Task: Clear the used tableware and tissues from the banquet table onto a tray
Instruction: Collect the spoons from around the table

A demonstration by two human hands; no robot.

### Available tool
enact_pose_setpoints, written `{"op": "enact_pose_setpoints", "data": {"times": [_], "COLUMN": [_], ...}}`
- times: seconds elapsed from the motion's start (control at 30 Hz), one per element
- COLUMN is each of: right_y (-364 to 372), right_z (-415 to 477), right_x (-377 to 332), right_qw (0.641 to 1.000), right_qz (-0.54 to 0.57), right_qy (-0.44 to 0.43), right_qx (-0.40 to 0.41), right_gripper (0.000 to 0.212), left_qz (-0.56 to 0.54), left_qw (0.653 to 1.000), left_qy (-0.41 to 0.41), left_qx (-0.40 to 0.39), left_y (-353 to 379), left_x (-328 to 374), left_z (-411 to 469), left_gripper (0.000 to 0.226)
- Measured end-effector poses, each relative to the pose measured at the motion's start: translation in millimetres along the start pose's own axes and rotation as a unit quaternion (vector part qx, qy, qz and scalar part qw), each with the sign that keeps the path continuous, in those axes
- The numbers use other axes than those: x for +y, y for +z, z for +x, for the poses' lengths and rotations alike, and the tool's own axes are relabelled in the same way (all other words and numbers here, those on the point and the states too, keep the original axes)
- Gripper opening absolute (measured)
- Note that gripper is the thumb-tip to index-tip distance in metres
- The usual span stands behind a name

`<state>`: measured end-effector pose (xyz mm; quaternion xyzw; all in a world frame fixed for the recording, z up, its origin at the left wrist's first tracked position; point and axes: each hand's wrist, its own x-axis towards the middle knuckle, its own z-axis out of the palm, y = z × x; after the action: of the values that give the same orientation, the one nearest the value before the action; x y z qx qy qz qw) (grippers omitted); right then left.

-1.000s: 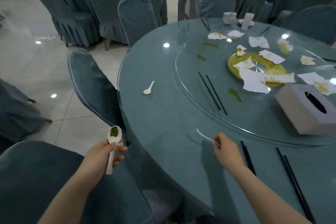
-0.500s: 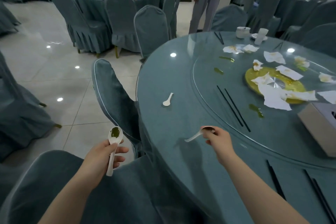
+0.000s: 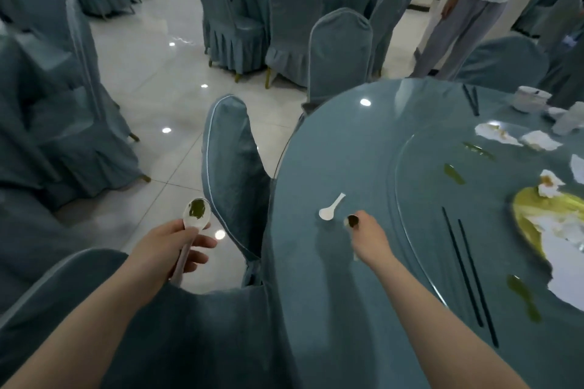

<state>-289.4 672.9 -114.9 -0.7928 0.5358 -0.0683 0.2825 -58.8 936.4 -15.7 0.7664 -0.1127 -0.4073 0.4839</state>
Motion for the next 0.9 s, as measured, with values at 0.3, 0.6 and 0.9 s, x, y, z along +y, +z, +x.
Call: {"op": "enact_pose_setpoints", "data": {"times": [0.3,0.6,0.9], "right_y": [29,43,39], "right_z": [81,75,17], "right_x": [-10,-13,2], "right_qw": [0.942,0.943,0.946], "right_qz": [-0.302,-0.291,-0.322], "right_qy": [-0.101,-0.154,-0.027], "right_qx": [-0.108,-0.054,-0.003], "right_gripper": [0.056,0.035,0.022], "left_qz": [-0.024,-0.044,-0.067], "left_qw": [0.998,0.996,0.997], "left_qy": [-0.032,-0.062,-0.032], "left_qx": [0.055,0.056,0.013], "left_y": [5,16,1], "left_x": [4,-15,-30], "left_z": [6,-12,-32], "left_gripper": [0.019,0.020,0.021]}}
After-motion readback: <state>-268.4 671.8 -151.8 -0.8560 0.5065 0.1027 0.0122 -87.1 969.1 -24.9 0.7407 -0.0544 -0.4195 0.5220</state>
